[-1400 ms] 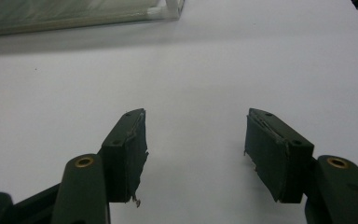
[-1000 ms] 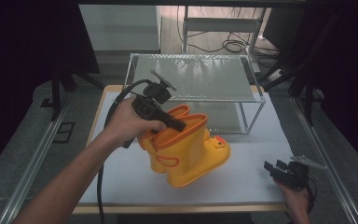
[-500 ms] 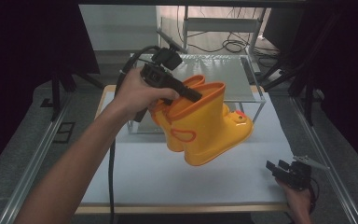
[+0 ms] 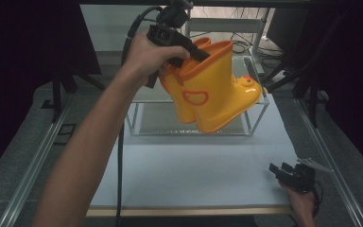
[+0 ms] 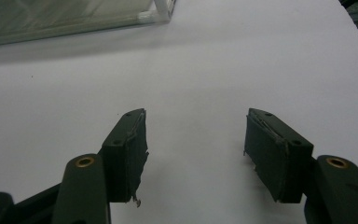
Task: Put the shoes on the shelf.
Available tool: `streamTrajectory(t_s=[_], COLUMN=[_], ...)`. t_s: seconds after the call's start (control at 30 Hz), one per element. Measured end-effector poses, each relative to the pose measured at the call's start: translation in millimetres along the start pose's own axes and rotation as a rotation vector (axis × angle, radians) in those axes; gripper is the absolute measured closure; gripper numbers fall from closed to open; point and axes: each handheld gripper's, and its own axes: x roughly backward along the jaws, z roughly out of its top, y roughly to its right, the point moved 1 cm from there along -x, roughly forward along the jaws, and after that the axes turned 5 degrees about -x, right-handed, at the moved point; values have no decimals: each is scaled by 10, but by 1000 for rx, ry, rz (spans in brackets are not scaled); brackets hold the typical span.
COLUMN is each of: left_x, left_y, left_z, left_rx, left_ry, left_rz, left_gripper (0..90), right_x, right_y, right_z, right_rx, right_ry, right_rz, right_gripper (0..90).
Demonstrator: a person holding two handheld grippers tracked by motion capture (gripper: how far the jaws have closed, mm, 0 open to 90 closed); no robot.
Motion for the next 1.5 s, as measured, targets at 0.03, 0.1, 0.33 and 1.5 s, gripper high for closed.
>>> streamTrajectory(t_s=[0.03, 0.1, 0.33, 1.5], left_x=[-8, -22, -213, -700], left_y=[-93, -155, -494, -1271], left_z=[53, 83, 221, 315], left_rx=[30, 49, 134, 316], left_ry=[31, 43, 39, -7], left_rz=[23, 44, 136, 371], left_gripper=[823, 824, 825, 822], right_x=[3, 7, 19, 4], right_y=[1, 2, -2, 5], right_z=[3, 6, 2, -16], right_rx=[-1, -5, -10, -9], right_ry=[3, 6, 14, 1], right_rz=[0, 2, 7, 18], right_gripper=[381, 382, 382, 382])
